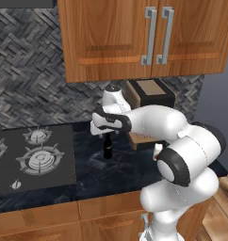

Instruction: Move the drinks to the dining counter.

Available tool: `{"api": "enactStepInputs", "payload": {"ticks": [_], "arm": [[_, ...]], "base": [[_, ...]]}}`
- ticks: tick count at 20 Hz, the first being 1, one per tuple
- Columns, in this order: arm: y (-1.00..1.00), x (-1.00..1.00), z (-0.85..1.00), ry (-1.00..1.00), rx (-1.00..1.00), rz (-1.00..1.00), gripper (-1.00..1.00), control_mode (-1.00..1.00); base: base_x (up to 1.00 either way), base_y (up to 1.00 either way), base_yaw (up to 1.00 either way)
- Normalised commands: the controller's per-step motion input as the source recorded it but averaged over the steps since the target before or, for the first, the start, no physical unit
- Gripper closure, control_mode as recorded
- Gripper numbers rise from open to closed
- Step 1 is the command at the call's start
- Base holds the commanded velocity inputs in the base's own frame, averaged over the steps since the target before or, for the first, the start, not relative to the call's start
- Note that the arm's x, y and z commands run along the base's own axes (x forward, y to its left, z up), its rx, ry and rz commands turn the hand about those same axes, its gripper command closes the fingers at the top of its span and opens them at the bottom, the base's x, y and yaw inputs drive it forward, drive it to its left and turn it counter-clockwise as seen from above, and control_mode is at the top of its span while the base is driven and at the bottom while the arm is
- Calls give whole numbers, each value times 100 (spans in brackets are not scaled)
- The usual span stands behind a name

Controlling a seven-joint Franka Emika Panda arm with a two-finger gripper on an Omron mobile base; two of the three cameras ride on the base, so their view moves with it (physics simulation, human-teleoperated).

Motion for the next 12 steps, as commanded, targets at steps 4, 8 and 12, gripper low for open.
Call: {"api": "enactStepInputs", "payload": {"ticks": [4,8,12], "arm": [[4,3,-11,0,0,0,-100,-100],[11,14,-7,0,0,0,-100,-100],[0,4,-8,0,0,0,-100,-100]], "base": [[0,0,0],[0,0,0],[0,0,0]]}}
